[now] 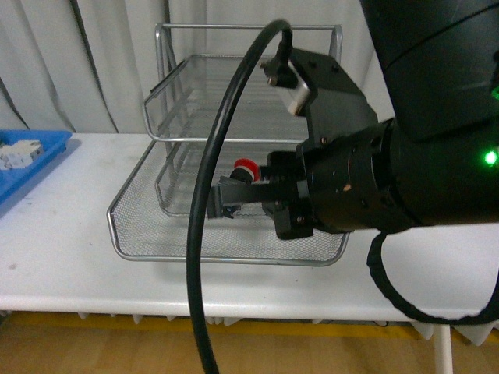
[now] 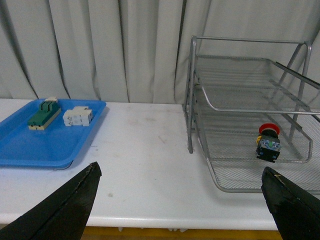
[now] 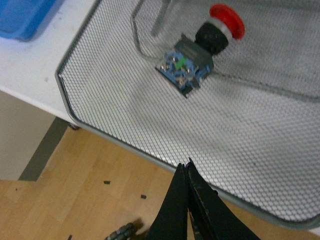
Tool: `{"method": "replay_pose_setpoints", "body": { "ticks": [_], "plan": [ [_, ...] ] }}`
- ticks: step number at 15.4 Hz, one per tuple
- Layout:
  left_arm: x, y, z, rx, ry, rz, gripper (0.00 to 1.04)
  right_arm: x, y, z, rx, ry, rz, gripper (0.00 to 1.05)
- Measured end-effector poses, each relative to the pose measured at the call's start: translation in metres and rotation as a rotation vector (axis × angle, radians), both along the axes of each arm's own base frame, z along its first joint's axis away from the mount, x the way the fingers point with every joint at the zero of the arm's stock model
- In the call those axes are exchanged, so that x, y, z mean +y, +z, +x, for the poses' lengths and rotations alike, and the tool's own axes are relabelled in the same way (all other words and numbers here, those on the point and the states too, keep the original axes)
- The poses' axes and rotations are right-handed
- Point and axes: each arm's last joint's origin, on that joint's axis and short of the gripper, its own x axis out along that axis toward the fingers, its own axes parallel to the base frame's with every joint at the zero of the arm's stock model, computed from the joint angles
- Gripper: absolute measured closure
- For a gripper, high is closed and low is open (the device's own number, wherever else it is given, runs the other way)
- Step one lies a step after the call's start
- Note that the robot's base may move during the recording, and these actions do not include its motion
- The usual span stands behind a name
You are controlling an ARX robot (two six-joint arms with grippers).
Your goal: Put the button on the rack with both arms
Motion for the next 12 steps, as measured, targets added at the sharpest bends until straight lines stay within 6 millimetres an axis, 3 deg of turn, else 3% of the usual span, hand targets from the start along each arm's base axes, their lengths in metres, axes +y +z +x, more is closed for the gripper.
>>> {"method": "replay_pose_setpoints", "body": {
  "ticks": [6, 12],
  "plan": [
    [0.000, 0.000, 0.000, 0.000, 0.001, 0.000, 0.07, -0.004, -0.038, -0.012, 0.110, 0.023, -0.039, 1.03],
    [0.000, 0.000, 0.000, 0.000, 0.000, 0.000, 0.07, -0.003, -0.048, -0.011, 0.135, 0.022, -0.051, 1.03]
  ]
}}
